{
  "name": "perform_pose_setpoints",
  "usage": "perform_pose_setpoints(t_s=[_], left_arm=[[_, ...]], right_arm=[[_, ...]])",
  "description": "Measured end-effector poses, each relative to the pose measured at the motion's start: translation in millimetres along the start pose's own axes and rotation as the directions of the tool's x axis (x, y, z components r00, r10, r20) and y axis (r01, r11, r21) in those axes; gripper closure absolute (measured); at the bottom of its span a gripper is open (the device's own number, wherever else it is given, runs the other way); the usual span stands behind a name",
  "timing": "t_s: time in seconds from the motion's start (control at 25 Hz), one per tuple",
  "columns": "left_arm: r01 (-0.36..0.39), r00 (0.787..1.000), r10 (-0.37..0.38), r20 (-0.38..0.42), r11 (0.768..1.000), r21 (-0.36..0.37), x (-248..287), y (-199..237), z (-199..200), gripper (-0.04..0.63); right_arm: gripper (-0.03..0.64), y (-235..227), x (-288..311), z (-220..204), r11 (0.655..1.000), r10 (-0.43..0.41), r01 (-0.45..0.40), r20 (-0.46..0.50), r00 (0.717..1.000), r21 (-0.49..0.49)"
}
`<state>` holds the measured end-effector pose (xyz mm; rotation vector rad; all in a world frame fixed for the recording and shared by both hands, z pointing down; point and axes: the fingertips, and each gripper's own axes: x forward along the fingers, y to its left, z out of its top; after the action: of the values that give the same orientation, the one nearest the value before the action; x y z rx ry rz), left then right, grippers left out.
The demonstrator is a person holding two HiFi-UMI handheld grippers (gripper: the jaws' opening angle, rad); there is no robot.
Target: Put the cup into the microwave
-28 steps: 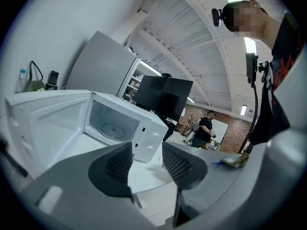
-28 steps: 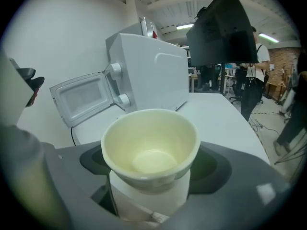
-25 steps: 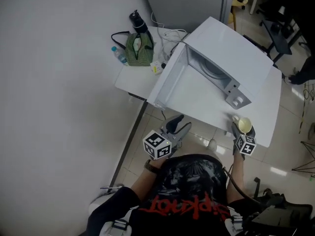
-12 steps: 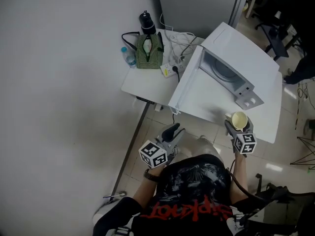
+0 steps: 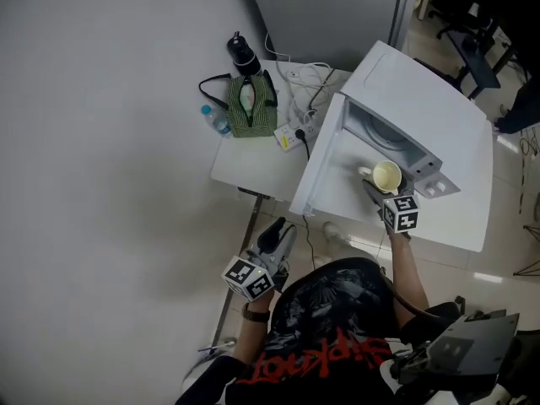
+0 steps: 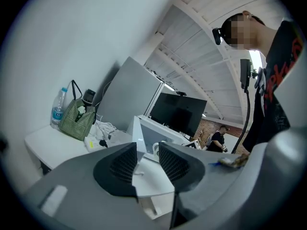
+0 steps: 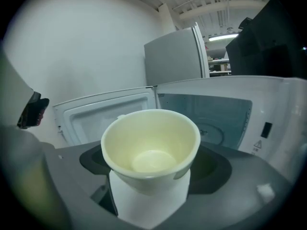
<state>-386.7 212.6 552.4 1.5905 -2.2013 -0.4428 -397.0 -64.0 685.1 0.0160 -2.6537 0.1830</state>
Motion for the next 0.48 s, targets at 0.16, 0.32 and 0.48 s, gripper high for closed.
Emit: perform_pose_setpoints(t_s=[0.16, 0.32, 0.48], left_arm=[[-0.051, 0.998, 0.051, -0.023, 0.998, 0.028, 14.8, 21.8, 22.1, 0.449], [-0.104, 0.994, 0.104, -0.03, 0.995, 0.01, 26.4, 33.1, 38.4, 0.448], [-0.127, 0.991, 0.127, -0.052, 0.992, 0.007, 32.4, 44.8, 35.5, 0.449]], right_arm=[[0.163, -39.9, 51.5, 6.4, 0.996, -0.088, 0.089, -0.02, 0.996, 0.014], [0.163, -81.5, 92.3, 5.9, 0.986, -0.164, 0.165, -0.028, 0.986, 0.026], [0.163, -115.2, 117.4, 2.6, 0.965, -0.246, 0.248, -0.038, 0.969, 0.085]])
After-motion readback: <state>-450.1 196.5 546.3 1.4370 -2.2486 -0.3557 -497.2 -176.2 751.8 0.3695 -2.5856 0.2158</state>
